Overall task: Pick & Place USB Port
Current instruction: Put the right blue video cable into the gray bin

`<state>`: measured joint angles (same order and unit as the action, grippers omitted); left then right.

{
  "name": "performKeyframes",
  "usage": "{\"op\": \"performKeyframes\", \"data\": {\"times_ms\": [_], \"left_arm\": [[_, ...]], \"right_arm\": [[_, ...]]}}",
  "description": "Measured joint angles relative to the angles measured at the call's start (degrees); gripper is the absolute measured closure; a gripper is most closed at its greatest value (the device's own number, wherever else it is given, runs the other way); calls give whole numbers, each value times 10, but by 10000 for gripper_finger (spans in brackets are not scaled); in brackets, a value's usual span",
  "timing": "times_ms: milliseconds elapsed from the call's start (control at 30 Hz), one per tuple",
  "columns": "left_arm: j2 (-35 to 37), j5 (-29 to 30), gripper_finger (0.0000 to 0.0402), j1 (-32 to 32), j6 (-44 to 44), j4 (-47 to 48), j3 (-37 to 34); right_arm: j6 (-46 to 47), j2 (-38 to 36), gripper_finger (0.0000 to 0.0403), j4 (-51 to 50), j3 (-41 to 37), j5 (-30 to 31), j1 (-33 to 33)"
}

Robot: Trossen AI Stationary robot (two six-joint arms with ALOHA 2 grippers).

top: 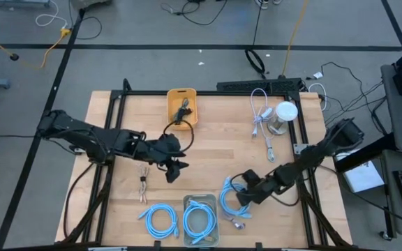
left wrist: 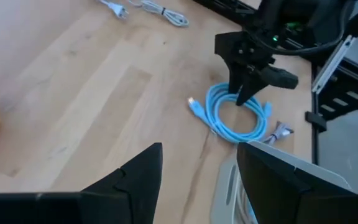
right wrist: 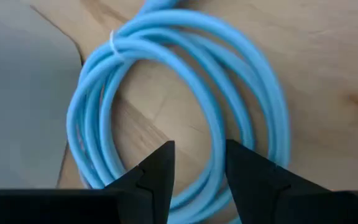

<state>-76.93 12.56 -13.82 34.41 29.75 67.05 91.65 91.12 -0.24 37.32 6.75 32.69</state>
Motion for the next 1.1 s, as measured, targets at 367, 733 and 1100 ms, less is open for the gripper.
{"op": "performKeyframes", "data": {"times_ms": [367,733,1100], "left_arm": [[2,0,190,-4,-1,5,0],[-3,16,190,-4,4,21,0],[-8,5,190,-24,103,-93,-29]], "right_arm": [[-60,3,391,-154,71,40,-24],[-150,-46,395,-382,230,153,-58],[-250,-79,397,-503,471,313,-56]]}}
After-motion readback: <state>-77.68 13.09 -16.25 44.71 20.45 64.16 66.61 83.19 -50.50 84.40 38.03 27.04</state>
